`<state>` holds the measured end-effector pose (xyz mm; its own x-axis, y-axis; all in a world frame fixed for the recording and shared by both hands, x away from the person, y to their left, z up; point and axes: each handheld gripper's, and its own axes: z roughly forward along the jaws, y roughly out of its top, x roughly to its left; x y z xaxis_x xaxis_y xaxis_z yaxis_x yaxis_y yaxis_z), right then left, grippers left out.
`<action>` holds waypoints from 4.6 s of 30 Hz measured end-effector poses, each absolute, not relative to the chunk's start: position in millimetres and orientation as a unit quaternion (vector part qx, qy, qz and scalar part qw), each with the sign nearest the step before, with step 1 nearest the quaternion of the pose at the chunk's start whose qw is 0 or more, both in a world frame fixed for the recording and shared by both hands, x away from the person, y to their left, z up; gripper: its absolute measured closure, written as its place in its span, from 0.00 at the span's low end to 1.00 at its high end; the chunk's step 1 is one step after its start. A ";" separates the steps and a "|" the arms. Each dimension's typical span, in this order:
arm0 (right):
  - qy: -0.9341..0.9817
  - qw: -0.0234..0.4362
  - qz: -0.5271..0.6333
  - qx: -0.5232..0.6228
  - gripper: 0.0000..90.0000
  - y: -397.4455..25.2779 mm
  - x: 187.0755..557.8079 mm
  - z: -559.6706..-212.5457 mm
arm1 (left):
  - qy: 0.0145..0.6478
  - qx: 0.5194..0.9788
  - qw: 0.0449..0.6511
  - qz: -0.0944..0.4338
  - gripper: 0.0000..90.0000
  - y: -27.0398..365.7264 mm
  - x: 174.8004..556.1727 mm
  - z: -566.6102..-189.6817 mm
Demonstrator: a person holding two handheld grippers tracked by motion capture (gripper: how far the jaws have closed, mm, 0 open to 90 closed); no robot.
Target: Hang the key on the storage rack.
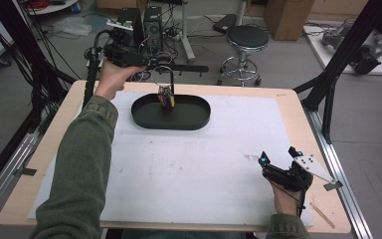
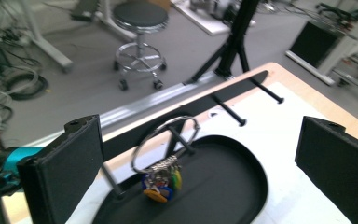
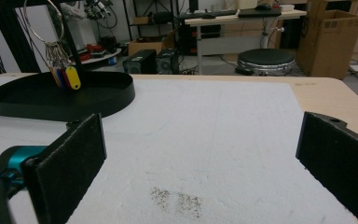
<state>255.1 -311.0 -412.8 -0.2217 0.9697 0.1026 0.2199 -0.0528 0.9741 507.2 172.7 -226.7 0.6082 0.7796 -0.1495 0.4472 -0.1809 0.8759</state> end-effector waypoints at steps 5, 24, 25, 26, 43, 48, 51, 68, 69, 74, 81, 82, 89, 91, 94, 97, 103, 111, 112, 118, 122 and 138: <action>0.585 0.361 0.517 0.510 0.01 -310.4 254.9 -412.8 | 0.405 0.757 0.483 0.170 0.02 181.0 499.2 -228.5; 0.597 0.353 0.513 0.506 0.01 -306.3 256.8 -412.8 | 0.393 0.765 0.482 0.168 0.02 203.5 456.3 -261.9; 0.597 0.354 0.513 0.505 0.01 -306.4 256.9 -412.7 | 0.394 0.765 0.481 0.168 0.02 205.2 454.6 -263.7; 0.597 0.353 0.513 0.506 0.01 -306.3 256.8 -412.8 | 0.394 0.766 0.478 0.169 0.02 206.7 452.9 -265.5; 0.597 0.355 0.510 0.507 0.00 -306.0 256.7 -412.6 | 0.380 0.771 0.479 0.178 0.02 215.1 425.1 -284.6; 0.596 0.356 0.510 0.508 0.01 -305.6 256.5 -412.6 | 0.370 0.780 0.472 0.178 0.02 212.8 415.6 -291.2; 0.596 0.356 0.509 0.508 0.01 -305.7 256.4 -412.5 | 0.367 0.789 0.461 0.176 0.02 212.9 411.7 -298.4; 0.601 0.359 0.504 0.506 0.00 -304.1 255.8 -412.8 | 0.368 0.802 0.444 0.157 0.02 226.8 385.4 -325.3; 0.601 0.359 0.504 0.506 0.00 -304.0 255.9 -412.8 | 0.368 0.802 0.444 0.156 0.02 227.6 384.0 -326.7; 0.601 0.361 0.504 0.505 0.01 -304.3 256.4 -413.0 | 0.368 0.805 0.440 0.152 0.02 230.0 376.3 -334.3; 0.602 0.360 0.503 0.506 0.00 -303.0 256.5 -412.9 | 0.368 0.805 0.441 0.150 0.02 235.8 362.9 -342.6; 0.602 0.361 0.503 0.505 0.01 -303.3 256.5 -412.9 | 0.370 0.803 0.442 0.149 0.02 237.0 360.8 -343.6; 0.601 0.361 0.503 0.505 0.01 -304.0 256.3 -412.8 | 0.379 0.798 0.442 0.158 0.02 247.4 345.2 -353.8; 0.601 0.360 0.503 0.506 0.01 -303.9 256.0 -412.6 | 0.382 0.795 0.444 0.159 0.02 251.2 342.1 -356.7; 0.601 0.361 0.503 0.505 0.01 -304.2 256.3 -412.7 | 0.391 0.789 0.447 0.158 0.02 257.2 337.8 -360.9; 0.602 0.362 0.502 0.505 0.00 -304.1 257.0 -412.9 | 0.400 0.784 0.448 0.159 0.02 261.6 332.8 -366.7; 0.604 0.361 0.500 0.504 0.01 -303.3 257.2 -413.0 | 0.409 0.786 0.434 0.163 0.02 267.2 323.5 -379.4; 0.604 0.363 0.499 0.504 0.01 -303.1 257.1 -413.1 | 0.424 0.771 0.447 0.162 0.02 276.3 309.3 -393.5; 0.604 0.364 0.499 0.503 0.00 -303.1 257.1 -413.1 | 0.427 0.768 0.449 0.161 0.02 278.2 307.5 -395.1; 0.605 0.363 0.499 0.504 0.01 -302.8 257.2 -413.3 | 0.443 0.754 0.453 0.174 0.02 288.7 298.2 -404.2; 0.605 0.362 0.499 0.505 0.01 -302.5 257.1 -413.3 | 0.450 0.744 0.458 0.186 0.02 294.5 293.5 -406.8; 0.606 0.361 0.498 0.505 0.01 -302.3 257.4 -413.7 | 0.473 0.681 0.492 0.266 0.02 312.2 275.9 -412.1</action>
<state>257.4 -302.3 -413.7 -0.2305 0.9709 0.0657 0.2515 -0.0058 0.9678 275.9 312.2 -412.1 0.4122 0.9053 -0.1027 0.3825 -0.0697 0.9213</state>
